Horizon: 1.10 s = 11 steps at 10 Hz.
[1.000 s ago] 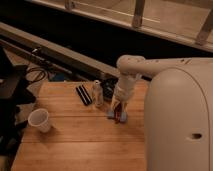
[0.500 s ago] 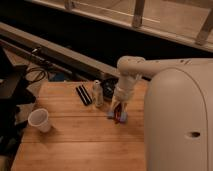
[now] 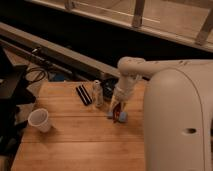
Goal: Place the pepper on the white sponge
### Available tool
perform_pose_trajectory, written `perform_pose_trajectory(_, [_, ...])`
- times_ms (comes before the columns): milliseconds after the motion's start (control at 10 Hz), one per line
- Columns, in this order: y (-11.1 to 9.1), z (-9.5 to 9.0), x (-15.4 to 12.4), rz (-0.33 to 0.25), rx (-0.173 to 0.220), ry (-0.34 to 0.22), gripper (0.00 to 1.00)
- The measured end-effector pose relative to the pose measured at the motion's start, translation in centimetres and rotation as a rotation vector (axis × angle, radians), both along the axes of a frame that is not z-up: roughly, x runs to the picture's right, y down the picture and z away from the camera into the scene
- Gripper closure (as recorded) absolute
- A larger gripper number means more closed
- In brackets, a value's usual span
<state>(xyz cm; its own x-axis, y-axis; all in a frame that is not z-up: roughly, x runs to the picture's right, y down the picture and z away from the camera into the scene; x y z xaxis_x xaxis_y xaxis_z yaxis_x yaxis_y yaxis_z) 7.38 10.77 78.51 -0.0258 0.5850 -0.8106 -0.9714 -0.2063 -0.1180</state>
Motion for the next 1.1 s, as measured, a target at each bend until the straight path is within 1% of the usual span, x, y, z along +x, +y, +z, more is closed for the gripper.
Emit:
perform_pose_trajectory(200, [-0.8,2.3,-0.1,0.027,0.012,0.001,0.99])
perform_pose_trajectory(400, [-0.9,3.3,0.9,0.072,0.015,0.007,0.98])
perform_pose_trajectory(500, [-0.7,3.6,1.0,0.085,0.012,0.005,0.93])
perform_pose_trajectory(600, [-0.1,4.0,0.9,0.100,0.004,-0.007,0.81])
perform_pose_trajectory(700, [0.1,4.2,0.7,0.108,0.004,-0.013,0.73])
perform_pose_trajectory(1000, [0.6,4.8,-0.2,0.126,0.007,-0.031,0.43])
perform_pose_trajectory(1100, [0.9,5.0,-0.4,0.127,0.004,-0.033,0.34])
